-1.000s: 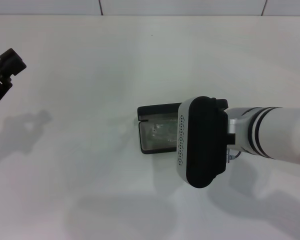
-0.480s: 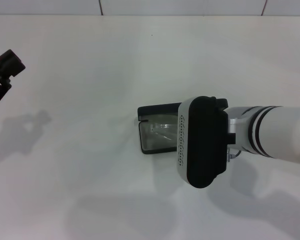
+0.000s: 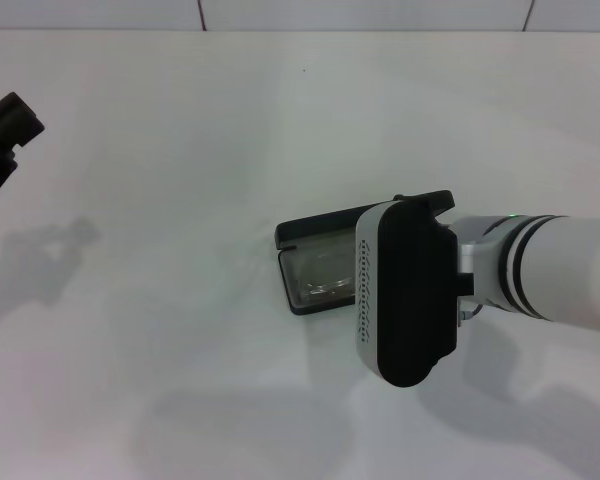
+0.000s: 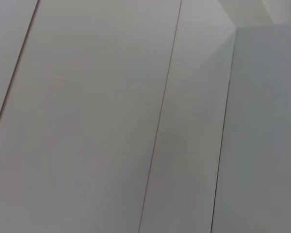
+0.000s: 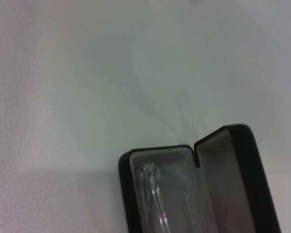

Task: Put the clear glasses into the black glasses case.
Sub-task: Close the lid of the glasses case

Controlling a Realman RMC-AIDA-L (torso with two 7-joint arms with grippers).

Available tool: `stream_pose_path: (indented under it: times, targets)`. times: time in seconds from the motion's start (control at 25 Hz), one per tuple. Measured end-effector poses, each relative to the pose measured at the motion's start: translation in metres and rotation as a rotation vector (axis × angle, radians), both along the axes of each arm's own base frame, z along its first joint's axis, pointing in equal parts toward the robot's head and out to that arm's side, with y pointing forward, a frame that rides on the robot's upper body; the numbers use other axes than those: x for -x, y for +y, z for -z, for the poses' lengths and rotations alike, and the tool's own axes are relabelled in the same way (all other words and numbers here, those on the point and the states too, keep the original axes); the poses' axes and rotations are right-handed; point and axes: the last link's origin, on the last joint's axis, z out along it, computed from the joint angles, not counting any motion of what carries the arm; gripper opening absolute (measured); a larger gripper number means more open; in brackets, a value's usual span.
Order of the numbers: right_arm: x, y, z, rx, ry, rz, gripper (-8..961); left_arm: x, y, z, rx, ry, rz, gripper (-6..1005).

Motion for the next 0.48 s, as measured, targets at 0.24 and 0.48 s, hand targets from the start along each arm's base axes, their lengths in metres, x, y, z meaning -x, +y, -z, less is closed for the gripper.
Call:
stream_pose_path:
  times: [0.24, 0.48]
  targets:
    - [0.002, -0.006, -0.005, -0.003, 0.024, 0.005, 182, 0.000, 0.000, 0.000, -0.002, 0.002, 0.000, 140]
    - [0.005, -0.015, -0.013, -0.014, 0.072, 0.018, 185, 0.000, -0.002, 0.001, 0.005, -0.002, 0.000, 141]
